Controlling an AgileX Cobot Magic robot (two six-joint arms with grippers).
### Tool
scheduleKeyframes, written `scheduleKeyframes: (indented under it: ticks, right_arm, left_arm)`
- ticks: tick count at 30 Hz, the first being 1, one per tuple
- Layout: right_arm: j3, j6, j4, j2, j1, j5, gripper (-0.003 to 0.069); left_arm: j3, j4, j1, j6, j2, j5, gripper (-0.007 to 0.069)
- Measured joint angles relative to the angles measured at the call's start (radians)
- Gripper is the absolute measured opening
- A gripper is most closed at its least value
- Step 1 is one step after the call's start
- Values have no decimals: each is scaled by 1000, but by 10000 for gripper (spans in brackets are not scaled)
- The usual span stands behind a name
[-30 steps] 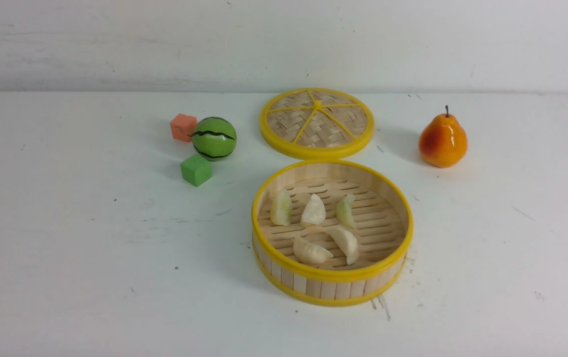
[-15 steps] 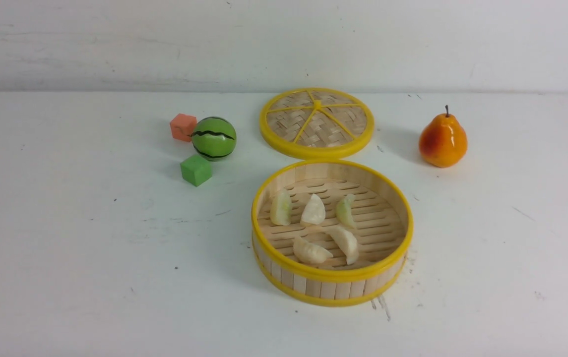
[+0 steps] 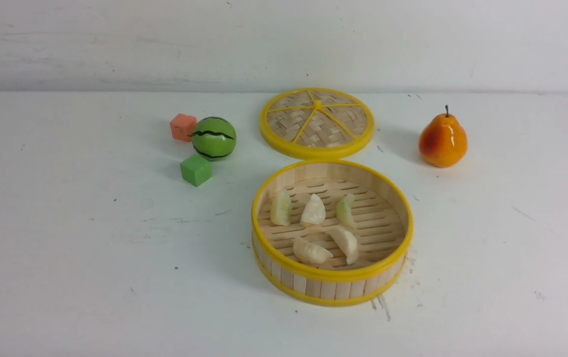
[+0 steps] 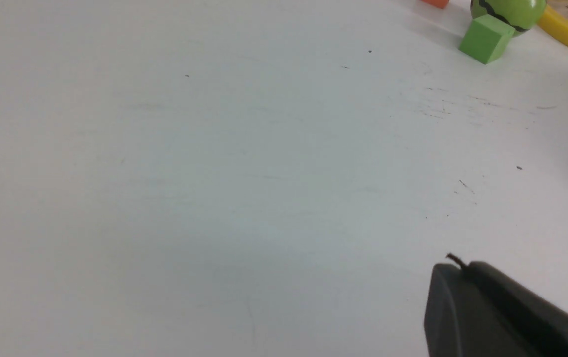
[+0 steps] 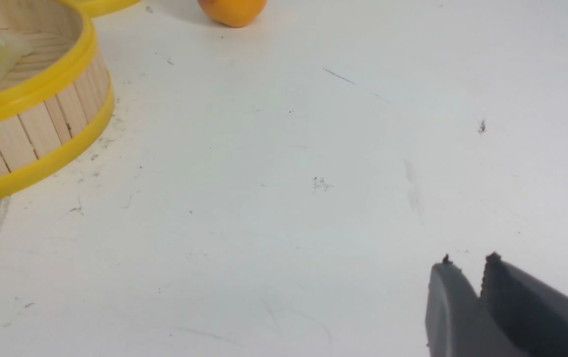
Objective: Put the dumplings into the steamer on the white table.
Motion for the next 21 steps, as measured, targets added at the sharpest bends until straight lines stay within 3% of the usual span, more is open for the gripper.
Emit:
scheduleKeyframes:
  ticks: [21]
  right_arm:
    - [0, 0, 0, 0, 0, 0, 132]
  left_arm:
    - [0, 0, 0, 0, 0, 0, -13]
